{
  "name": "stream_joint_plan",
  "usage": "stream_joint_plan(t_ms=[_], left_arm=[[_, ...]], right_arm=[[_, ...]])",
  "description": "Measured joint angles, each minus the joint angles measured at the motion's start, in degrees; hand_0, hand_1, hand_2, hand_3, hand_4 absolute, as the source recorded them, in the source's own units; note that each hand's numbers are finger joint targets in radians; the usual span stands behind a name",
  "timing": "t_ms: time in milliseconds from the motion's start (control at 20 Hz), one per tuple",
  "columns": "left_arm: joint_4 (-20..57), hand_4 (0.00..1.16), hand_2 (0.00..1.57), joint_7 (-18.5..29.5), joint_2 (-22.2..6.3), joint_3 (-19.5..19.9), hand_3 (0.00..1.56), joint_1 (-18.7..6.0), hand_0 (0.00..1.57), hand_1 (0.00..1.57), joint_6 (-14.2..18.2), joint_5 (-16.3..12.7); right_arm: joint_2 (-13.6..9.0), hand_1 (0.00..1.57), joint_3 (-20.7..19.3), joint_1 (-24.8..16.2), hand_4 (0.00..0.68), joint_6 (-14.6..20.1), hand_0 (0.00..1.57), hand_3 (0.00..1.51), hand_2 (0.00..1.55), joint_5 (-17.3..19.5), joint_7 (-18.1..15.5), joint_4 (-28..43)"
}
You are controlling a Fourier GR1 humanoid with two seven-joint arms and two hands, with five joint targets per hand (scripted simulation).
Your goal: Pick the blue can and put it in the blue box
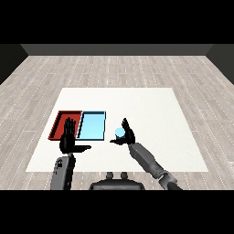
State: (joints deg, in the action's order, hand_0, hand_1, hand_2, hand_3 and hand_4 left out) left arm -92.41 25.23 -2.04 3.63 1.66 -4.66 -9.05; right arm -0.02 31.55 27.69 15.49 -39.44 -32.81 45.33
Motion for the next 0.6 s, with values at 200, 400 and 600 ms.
stream_joint_plan(t_ms=[200,400,600], left_arm=[[1.27,0.0,0.0,0.55,0.15,0.35,0.0,-1.15,0.0,0.0,0.14,-0.08],[1.31,0.0,0.0,0.3,-0.75,1.32,0.0,-1.28,0.0,0.0,-0.95,-1.3],[0.45,0.0,0.0,-0.38,-0.74,1.2,0.0,-1.36,0.0,0.0,-1.06,-1.59]], right_arm=[[0.0,1.55,0.61,0.78,0.647,4.49,1.55,1.45,1.48,0.81,1.8,0.9],[-0.21,1.57,0.32,1.98,0.677,7.31,1.57,1.46,1.5,3.41,5.07,-0.31],[-0.27,1.56,0.16,0.77,0.677,9.24,1.56,1.44,1.49,6.0,7.08,1.7]])
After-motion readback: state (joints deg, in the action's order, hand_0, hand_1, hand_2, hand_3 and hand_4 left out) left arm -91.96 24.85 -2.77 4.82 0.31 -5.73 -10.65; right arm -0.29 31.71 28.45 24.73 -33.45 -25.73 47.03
